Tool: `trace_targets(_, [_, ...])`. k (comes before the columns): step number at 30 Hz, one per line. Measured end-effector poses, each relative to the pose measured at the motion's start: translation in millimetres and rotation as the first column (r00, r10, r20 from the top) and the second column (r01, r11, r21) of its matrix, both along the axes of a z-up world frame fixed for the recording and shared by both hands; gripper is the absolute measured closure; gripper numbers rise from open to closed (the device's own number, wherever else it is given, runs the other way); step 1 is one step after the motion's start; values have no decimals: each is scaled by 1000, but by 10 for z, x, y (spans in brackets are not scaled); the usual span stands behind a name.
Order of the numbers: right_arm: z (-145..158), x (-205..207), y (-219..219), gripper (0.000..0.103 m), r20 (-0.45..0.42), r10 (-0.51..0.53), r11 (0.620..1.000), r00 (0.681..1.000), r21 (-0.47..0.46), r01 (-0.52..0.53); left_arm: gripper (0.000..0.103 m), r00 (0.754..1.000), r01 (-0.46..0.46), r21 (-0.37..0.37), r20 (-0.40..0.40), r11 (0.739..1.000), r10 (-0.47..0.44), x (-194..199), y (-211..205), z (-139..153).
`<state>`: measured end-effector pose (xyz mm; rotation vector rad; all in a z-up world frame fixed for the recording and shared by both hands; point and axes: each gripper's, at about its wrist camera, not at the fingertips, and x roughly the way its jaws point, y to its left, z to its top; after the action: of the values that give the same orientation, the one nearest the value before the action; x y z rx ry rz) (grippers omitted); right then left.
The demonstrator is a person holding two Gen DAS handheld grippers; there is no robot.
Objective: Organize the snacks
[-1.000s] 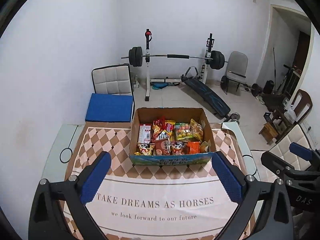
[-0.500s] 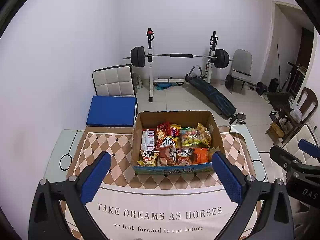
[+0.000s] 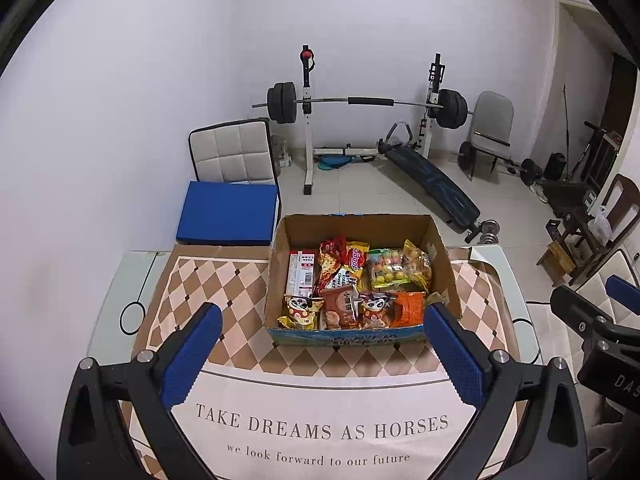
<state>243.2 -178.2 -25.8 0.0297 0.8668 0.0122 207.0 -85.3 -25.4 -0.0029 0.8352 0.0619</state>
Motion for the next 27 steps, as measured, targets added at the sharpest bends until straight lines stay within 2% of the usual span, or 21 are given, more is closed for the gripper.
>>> trace_targets(27, [-109, -36, -48, 1, -18, 6, 1000, 1000, 0, -6, 0, 999, -2, -8, -34, 1000, 2, -35, -46, -118])
